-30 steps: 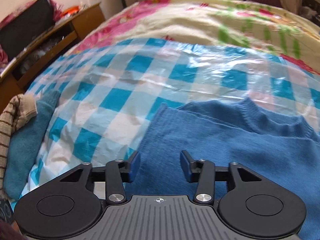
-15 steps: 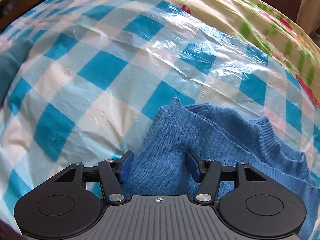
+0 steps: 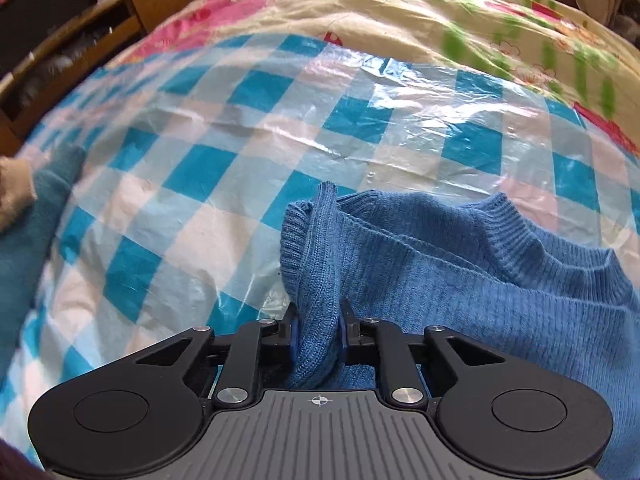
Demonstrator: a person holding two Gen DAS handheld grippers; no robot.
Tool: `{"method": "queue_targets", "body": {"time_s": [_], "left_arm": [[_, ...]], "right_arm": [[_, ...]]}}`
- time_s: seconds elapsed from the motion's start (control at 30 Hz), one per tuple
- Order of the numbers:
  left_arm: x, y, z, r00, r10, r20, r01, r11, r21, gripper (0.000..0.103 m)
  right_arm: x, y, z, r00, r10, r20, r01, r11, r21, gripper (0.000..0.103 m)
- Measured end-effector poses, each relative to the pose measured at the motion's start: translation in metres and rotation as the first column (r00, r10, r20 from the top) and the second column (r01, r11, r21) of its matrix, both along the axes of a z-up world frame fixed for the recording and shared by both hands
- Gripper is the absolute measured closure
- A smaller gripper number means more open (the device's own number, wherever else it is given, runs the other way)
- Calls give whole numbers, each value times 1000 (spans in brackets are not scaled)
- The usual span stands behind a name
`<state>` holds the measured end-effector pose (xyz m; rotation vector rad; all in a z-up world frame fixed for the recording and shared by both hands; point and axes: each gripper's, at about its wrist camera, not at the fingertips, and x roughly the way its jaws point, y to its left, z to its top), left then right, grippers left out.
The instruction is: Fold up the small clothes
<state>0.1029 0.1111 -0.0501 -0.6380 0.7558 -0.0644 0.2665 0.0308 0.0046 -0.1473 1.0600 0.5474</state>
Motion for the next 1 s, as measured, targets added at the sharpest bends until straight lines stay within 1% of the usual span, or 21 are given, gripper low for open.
{"method": "queue_targets", "body": {"time_s": [0.1,0.2,0.27,0.4,0.47,0.53,0.57,0.63,0.77,0.87,1.0], "left_arm": [[-2,-14,12,999,-8,33,7,1000,17,74],[1,-37,28,996,-60,69,55,996,72,75],[4,-57,39,990,-113,89,105,990,96,75],[12,-105,61,964,-231,133,211,967,144,75],[20,-130,65,949,-284,138,264,953,151,75],[28,-156,63,934,-334,127,312,936,164,75],[33,-168,61,927,-356,114,334,926,174,75],[41,-196,53,914,-397,82,375,905,199,75],[45,-235,45,893,-449,36,424,865,270,75],[40,-248,49,877,-477,45,443,843,306,75],[43,-255,58,862,-502,72,457,831,316,76]], "right_arm": [[-2,-28,11,1000,-22,-10,23,996,89,88],[-2,-63,21,999,-48,-22,51,983,174,88],[-2,-88,27,997,-76,-32,82,969,235,89],[-3,-148,37,989,-144,-42,149,925,348,89],[-3,-181,41,984,-174,-47,179,902,394,89],[-3,-211,41,976,-210,-51,211,882,422,89],[-1,-227,38,972,-230,-51,230,875,425,89],[4,-254,24,957,-278,-86,287,855,432,89],[8,-287,-8,937,-320,-142,349,828,439,89],[8,-303,-19,928,-331,-173,373,799,471,89],[3,-319,-23,919,-335,-207,393,749,534,90]]}}
